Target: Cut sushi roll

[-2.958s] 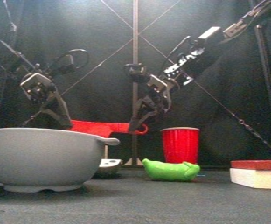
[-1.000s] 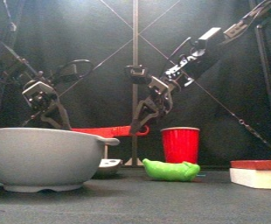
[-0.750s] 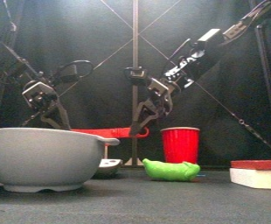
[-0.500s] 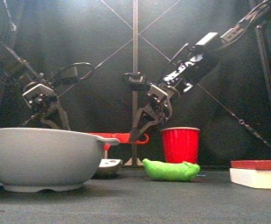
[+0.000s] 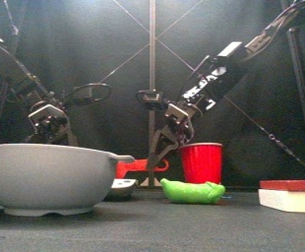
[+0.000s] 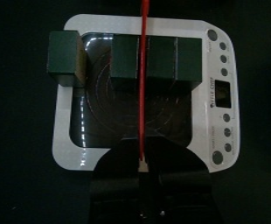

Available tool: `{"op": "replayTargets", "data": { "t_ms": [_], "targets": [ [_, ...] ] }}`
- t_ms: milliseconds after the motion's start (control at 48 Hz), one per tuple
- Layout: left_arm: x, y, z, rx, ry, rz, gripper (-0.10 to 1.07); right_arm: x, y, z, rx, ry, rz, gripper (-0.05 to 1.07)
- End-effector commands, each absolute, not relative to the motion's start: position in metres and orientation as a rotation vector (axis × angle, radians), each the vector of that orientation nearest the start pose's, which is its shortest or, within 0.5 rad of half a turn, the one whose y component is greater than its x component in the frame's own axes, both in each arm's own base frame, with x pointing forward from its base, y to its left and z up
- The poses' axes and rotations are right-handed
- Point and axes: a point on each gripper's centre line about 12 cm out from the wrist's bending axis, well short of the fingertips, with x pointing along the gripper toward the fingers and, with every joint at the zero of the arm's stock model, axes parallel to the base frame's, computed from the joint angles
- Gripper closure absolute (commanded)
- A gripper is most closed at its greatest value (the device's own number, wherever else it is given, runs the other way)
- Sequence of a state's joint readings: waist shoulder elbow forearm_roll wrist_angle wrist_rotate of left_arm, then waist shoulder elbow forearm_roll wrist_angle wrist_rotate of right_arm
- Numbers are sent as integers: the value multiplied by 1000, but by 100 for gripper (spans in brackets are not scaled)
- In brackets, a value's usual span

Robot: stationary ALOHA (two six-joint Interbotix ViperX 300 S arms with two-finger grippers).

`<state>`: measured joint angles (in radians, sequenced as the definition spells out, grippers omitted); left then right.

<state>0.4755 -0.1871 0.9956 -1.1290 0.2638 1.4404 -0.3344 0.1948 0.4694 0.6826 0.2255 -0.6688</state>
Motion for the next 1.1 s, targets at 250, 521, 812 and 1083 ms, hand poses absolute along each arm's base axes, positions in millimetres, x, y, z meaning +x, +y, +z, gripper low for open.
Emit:
{"op": "replayTargets", "data": {
  "t_ms": [250, 521, 812, 1083],
  "targets": [
    [274, 113, 122, -30, 890, 86, 65, 414, -134, 147, 206, 788, -203, 77],
    [274, 121, 125, -39, 881, 106, 65, 417, -135, 153, 202, 772, -204, 77],
    [274, 113, 134, -43, 857, 69, 65, 418, -130, 157, 198, 767, -191, 77],
    [275, 97, 170, 14, 748, 28, 65, 420, -120, 183, 168, 712, -168, 77]
  ]
}}
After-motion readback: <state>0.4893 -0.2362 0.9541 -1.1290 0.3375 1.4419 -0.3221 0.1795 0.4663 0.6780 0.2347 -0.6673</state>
